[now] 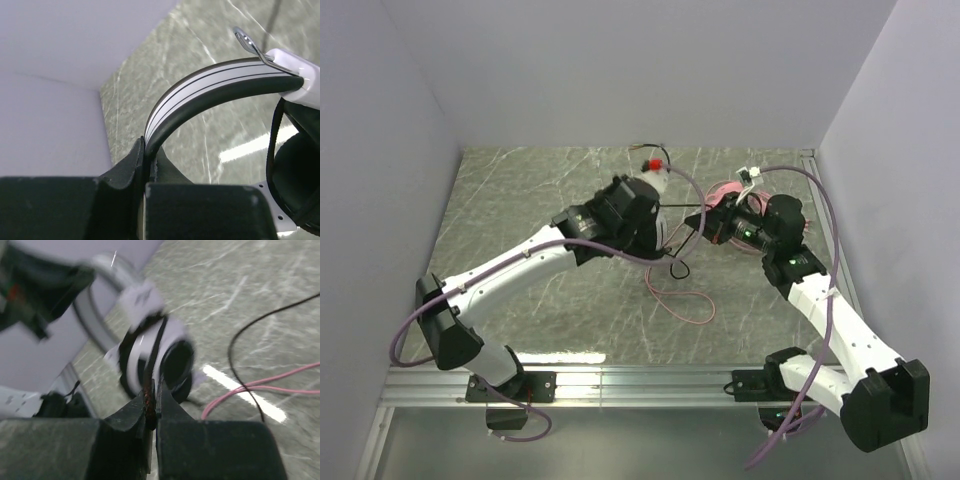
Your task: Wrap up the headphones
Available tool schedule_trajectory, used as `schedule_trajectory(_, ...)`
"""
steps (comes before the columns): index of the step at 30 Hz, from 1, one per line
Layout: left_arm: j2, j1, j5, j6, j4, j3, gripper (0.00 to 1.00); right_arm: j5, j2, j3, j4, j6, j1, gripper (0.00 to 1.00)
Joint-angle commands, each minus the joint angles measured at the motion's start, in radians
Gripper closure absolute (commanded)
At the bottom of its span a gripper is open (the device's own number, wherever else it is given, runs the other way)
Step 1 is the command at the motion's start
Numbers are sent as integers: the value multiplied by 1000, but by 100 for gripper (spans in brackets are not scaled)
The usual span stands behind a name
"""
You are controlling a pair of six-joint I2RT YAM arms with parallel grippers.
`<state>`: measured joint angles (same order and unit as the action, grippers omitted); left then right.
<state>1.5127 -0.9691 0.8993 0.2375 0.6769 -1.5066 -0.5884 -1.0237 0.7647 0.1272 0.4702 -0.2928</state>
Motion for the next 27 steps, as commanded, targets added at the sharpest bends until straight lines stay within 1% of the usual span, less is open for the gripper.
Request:
schedule_trajectory(1,9,64,72,-29,-126,-102,100,-157,25,58,26,7,-5,100)
schedule_trajectory(3,49,101,120,-84,-125,-125,100,-198,30,51,57,39,-6,100)
schedule_trajectory(5,105,128,145,-153,-88,-187,100,-260,28,42,127,85,-11,100)
schedule_trajectory(6,125,138,141,-285,-7,-217,100,-278,21,35,153,102,-14,100)
schedule_trajectory(7,162,148,116,-344,30,-272,100,-295,16,33,198,117,-25,100)
schedule_trajectory(8,175,171,92,-392,61,-289,100,-307,10,33,207,129,-35,100)
schedule_trajectory(9,182,182,70,-465,75,-297,100,-303,-5,44,206,127,-48,100)
schedule_trajectory(10,185,196,38,-502,84,-293,100,-297,-13,53,180,116,-61,100)
schedule_trajectory(11,181,216,23,-550,75,-282,100,-277,-22,76,164,82,-101,100)
schedule_trajectory(13,166,236,-40,-582,28,-235,100,-245,-38,96,132,52,-149,100)
schedule_trajectory(14,146,254,-60,-595,9,-216,100,-228,-42,107,111,32,-195,100)
schedule_trajectory(18,98,268,-83,-610,-86,-126,100,-160,-94,157,80,12,-273,100)
schedule_trajectory(19,81,268,-94,-610,-95,-103,100,-142,-102,160,77,19,-281,100)
schedule_trajectory(20,73,267,-135,-606,-117,-92,100,-117,-105,160,83,30,-285,100)
schedule_trajectory(22,43,268,-178,-558,-158,-43,100,-38,-102,145,100,51,-287,100)
schedule_trajectory(24,23,265,-183,-535,-207,-9,100,-4,-89,136,107,70,-287,100)
schedule_trajectory(25,9,267,-174,-527,-224,23,100,5,-81,134,109,74,-287,100)
schedule_trajectory(27,7,265,-136,-521,-235,36,100,-2,-64,137,103,76,-287,100)
